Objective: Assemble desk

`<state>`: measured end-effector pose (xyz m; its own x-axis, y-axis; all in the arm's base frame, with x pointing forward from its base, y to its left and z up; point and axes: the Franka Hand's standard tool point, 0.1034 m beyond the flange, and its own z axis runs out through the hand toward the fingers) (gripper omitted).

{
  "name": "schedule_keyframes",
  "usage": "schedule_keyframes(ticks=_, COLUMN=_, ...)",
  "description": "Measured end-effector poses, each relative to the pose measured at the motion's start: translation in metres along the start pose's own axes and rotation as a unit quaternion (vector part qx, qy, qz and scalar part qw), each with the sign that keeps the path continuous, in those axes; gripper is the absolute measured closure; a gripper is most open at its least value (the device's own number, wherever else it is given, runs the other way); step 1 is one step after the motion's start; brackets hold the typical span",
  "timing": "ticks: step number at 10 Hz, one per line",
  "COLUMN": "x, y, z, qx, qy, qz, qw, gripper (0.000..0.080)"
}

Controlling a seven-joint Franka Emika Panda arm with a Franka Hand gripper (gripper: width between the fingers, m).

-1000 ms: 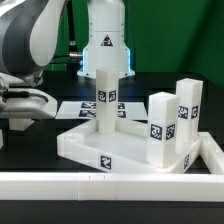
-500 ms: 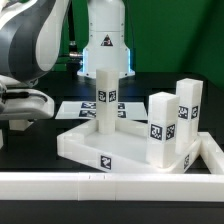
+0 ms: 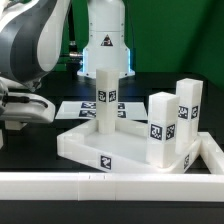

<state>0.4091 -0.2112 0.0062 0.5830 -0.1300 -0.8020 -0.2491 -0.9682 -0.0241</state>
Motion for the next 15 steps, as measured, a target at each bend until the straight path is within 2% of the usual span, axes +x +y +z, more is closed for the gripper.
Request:
schedule_keyframes(ticks=2, x=-0.001, y=-0.002, z=-0.002, qx=-0.001, qy=0.002, qz=-0.002, qw=1.0, gripper=0.0511)
schedule_keyframes(ticks=3, x=-0.005, y=-0.005, z=-0.01, qx=0.001, qy=0.008, qz=-0.012, qw=1.0, gripper=0.0511)
schedule_keyframes(ticks=5, x=-0.026, y=-0.018, z=-0.041, qx=0.007, qy=0.021, qz=-0.032, qw=0.999, gripper=0.0511)
schedule_keyframes(ticks=6, x=-0.034, y=-0.025, z=-0.054, qx=0.007, qy=0.035, qz=-0.066, qw=0.997, gripper=0.0511)
schedule_keyframes(ticks=11, x=-0.036, y=-0.026, z=-0.056, qx=0.008, qy=0.039, qz=-0.068, qw=0.997, gripper=0.0509)
schedule_keyframes(ticks=12, x=-0.041, y=-0.035, z=-0.062, qx=0.01, qy=0.031, qz=-0.053, qw=0.998, gripper=0.0509)
schedule_keyframes(ticks=13, x=-0.038, y=-0.047, z=-0.076, qx=0.018, qy=0.067, qz=-0.048, qw=0.996, gripper=0.0509)
schedule_keyframes(ticks=14, x=-0.045, y=-0.06, z=-0.089, qx=0.021, qy=0.09, qz=-0.033, qw=0.995, gripper=0.0509)
schedule_keyframes(ticks=15, x=-0.048, y=-0.074, z=-0.102, qx=0.038, qy=0.132, qz=-0.018, qw=0.99, gripper=0.0509)
